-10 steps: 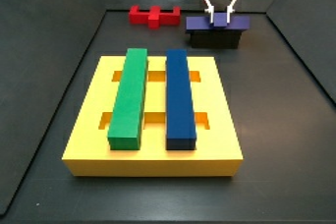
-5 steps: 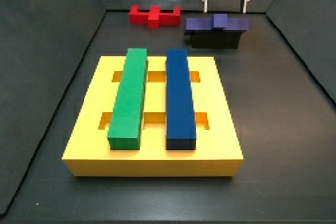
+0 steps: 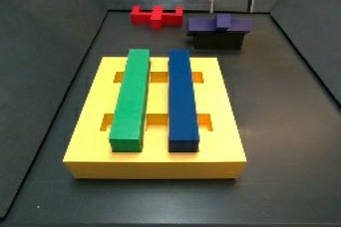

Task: Pick up the purple object. Move up. Place the purple object on the fixture. Regrasp the purple object. Move to above the board. Insert the purple object.
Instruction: Regrasp the purple object.

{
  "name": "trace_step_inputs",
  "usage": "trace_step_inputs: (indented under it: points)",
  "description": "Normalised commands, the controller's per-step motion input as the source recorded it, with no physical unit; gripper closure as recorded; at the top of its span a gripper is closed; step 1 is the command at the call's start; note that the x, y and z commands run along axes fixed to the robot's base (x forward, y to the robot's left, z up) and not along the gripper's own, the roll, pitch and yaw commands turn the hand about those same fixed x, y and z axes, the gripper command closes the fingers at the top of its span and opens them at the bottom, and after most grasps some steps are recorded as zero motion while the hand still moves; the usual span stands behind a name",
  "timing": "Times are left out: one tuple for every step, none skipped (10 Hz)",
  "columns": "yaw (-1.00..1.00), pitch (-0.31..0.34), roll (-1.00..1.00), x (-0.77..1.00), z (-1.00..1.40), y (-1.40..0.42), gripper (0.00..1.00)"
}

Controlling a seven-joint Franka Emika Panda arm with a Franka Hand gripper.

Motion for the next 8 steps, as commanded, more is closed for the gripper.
trace_step_inputs:
  points:
    - [0.0, -0.169, 1.0, 0.0, 0.0, -0.08, 0.0]
    - [0.0, -0.174, 1.0, 0.02, 0.01, -0.08, 0.0]
    - [0.0, -0.097, 1.0, 0.09, 0.0, -0.06, 0.0]
    - [0.0, -0.017, 1.0, 0.0, 0.01, -0.13, 0.0]
    - [0.0, -0.031, 1.0, 0.07, 0.02, -0.17, 0.0]
    - [0.0, 0.0, 1.0, 0.07, 0.02, -0.14, 0.0]
    - [0.01, 0.0, 1.0, 0.0, 0.01, -0.12, 0.0]
    - [0.05, 0.0, 1.0, 0.0, 0.0, -0.02, 0.0]
